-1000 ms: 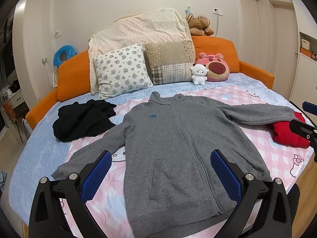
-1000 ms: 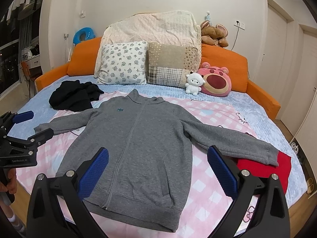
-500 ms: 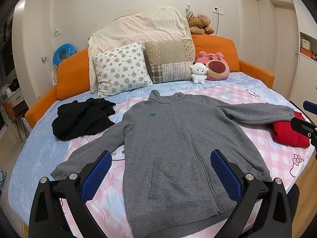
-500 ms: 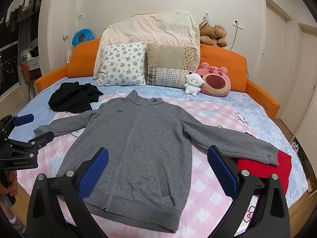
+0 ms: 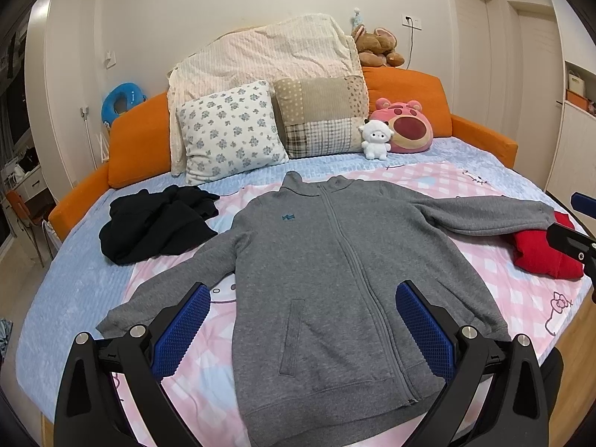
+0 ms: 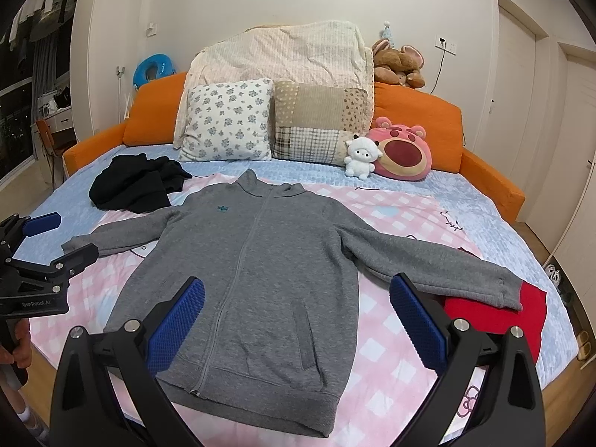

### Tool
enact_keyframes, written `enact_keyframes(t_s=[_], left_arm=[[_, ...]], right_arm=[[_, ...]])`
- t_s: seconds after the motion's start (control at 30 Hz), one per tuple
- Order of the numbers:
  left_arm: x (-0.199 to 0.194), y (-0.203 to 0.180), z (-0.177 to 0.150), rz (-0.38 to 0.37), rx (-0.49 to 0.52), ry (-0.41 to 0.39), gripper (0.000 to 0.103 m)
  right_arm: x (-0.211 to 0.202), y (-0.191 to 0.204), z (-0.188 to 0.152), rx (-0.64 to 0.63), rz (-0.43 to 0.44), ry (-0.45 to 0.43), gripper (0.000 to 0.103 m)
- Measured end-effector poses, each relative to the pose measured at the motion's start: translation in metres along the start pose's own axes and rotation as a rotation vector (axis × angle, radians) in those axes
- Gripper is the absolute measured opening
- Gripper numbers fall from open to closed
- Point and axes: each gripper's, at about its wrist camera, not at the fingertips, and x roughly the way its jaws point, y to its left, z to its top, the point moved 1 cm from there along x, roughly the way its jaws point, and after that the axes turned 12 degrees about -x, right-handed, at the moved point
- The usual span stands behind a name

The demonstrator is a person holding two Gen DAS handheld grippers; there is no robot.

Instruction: Fold large clothes

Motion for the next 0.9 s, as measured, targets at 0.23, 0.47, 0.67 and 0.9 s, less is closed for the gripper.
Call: enact_keyframes(t_s=[0.23,0.47,0.67,0.9], left_arm=[[0.0,0.001,0.001,-0.001,0.0,0.001,0.101],[0.002,-0.001,0.002,-0.005,0.01,0.005,0.101],[0.024,-0.015,0.021,-0.056,0.042,0.033,0.101],[0.085,-0.057,0.056,-0.108,0.078,0.074,0.101]], right_arm=[[0.0,-0.001,0.0,0.0,0.0,0.0,0.098],[0.002,-0.004,-0.002,0.006,-0.01,0.004,0.098],[0.023,-0.03,-0.009,-0.001,-0.089,0.024,0.098],[0.05,-0.089,-0.029,0.036,-0.185,0.026,0.098]])
